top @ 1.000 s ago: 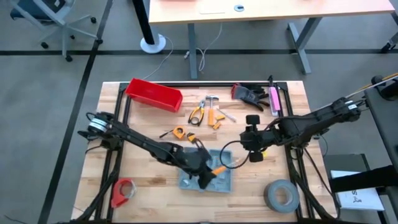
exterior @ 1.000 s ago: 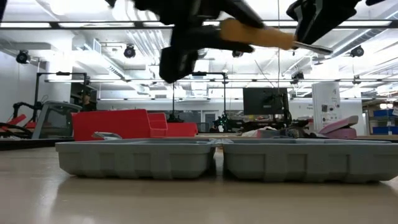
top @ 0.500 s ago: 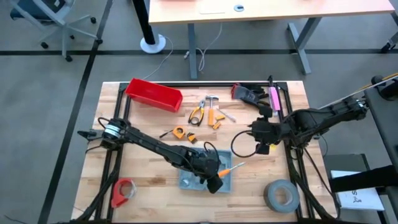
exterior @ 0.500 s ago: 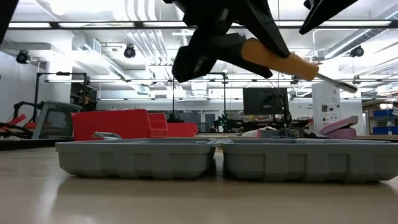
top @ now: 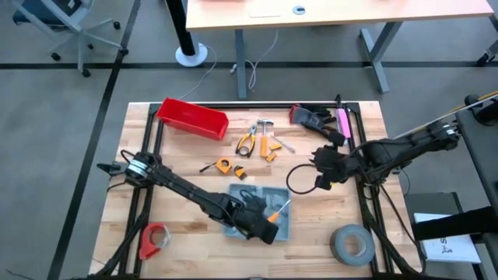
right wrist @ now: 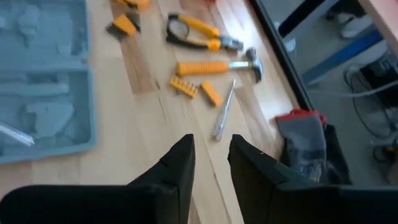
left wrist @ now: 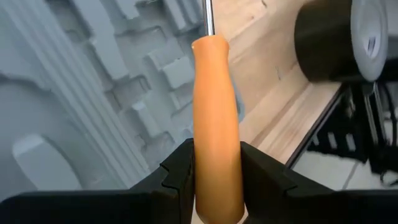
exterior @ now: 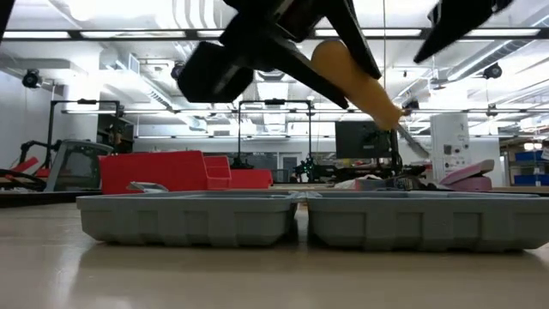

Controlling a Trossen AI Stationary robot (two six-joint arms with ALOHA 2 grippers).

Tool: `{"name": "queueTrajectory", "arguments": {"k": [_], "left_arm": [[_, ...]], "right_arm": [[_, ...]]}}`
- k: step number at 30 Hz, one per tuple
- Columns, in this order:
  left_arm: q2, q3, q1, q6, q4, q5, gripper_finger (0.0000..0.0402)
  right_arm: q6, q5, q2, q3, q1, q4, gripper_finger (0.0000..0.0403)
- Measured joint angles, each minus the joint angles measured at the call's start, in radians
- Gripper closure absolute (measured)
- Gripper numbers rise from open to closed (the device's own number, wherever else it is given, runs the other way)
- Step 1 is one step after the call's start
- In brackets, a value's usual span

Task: Prefit tool cases
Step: Put the yellow screwdriver into the prefit tool case

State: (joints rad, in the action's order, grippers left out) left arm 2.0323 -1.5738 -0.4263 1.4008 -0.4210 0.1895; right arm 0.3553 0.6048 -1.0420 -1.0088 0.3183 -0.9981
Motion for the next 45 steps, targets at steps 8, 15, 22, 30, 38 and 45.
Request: {"name": "queueTrajectory", "arguments": {"k": [8, 15, 22, 30, 38, 45], "left_arm": [[0.000, 0.000, -0.052, 0.152, 0.006, 0.135, 0.0306], [0.078, -0.089, -0.079, 0.171, 0.030, 0.215, 0.0307], [0.228, -0.321, -0.085, 0.159, -0.063, 0.260, 0.0307], [0.350, -0.568, -0.091, 0.279, -0.305, 0.314, 0.0307], [0.370, -0.582, -0.089, 0.362, -0.329, 0.326, 0.0307], [0.369, -0.538, -0.088, 0.399, -0.320, 0.319, 0.0307]], "right_arm": [[0.110, -0.004, 0.000, 0.102, 0.034, 0.010, 0.0347], [0.169, -0.001, 0.001, 0.120, 0.129, 0.037, 0.0355], [0.195, 0.033, 0.001, 0.129, 0.209, 0.042, 0.0349], [0.154, 0.233, 0.001, 0.144, 0.281, 0.065, 0.0355], [0.173, 0.227, 0.001, 0.146, 0.347, 0.072, 0.0365], [0.221, 0.226, 0.000, 0.148, 0.405, 0.072, 0.0362]]}}
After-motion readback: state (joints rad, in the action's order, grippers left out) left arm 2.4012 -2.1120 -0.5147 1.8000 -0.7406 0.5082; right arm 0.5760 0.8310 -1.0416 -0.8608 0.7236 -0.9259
